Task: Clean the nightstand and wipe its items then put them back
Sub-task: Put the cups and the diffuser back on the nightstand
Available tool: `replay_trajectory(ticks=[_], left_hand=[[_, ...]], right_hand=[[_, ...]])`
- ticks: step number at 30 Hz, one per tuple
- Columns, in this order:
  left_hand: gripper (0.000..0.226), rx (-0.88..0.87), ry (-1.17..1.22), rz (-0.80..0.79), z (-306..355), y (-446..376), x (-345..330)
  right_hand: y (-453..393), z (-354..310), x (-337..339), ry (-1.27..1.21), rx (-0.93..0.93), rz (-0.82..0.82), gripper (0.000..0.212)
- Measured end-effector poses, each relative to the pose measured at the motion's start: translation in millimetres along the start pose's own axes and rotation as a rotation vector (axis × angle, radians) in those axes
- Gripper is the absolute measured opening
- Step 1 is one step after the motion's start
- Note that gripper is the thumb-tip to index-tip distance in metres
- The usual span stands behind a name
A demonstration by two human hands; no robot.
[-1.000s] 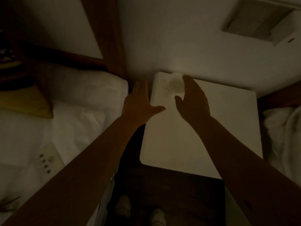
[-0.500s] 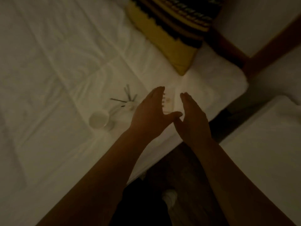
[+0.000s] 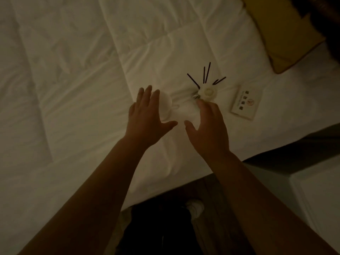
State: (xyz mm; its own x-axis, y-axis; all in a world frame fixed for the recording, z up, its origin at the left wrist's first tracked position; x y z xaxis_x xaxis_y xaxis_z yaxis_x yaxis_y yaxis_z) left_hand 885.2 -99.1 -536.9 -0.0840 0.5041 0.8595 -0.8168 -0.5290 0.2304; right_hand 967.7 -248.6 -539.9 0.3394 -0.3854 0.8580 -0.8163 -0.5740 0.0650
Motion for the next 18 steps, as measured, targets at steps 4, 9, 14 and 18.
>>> replay_trajectory(ticks=[4,9,14,18], left_hand=[[0.108,0.014,0.043,-0.095,-16,-14,-6],[0.106,-0.006,0.12,-0.101,-34,-26,-7],[0.108,-0.004,0.178,-0.066,-41,-26,-7],[0.103,-0.094,0.193,-0.034,-32,-14,0]], right_hand=[[-1,-11,-23,0.025,0.033,-0.047,0.059],[-15,-29,-53,-0.023,0.03,-0.166,0.064],[-21,-33,-50,-0.084,0.004,-0.1,0.061],[-11,-35,-40,-0.076,0.043,-0.106,0.059]])
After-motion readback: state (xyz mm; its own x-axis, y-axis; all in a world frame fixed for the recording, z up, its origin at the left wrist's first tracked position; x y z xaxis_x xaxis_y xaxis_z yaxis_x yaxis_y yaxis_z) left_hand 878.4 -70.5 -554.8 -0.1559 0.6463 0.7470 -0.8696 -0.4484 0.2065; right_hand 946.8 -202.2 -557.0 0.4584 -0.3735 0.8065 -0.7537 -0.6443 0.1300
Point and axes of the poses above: each hand's wrist, its own y-axis away from the middle knuckle, its own x-axis out of the back of the hand, z = x × y, the point moved 3 cm from there along -y, towards the middle knuckle, and after that the axes turned 6 degrees about y, right-handed, at the moved point
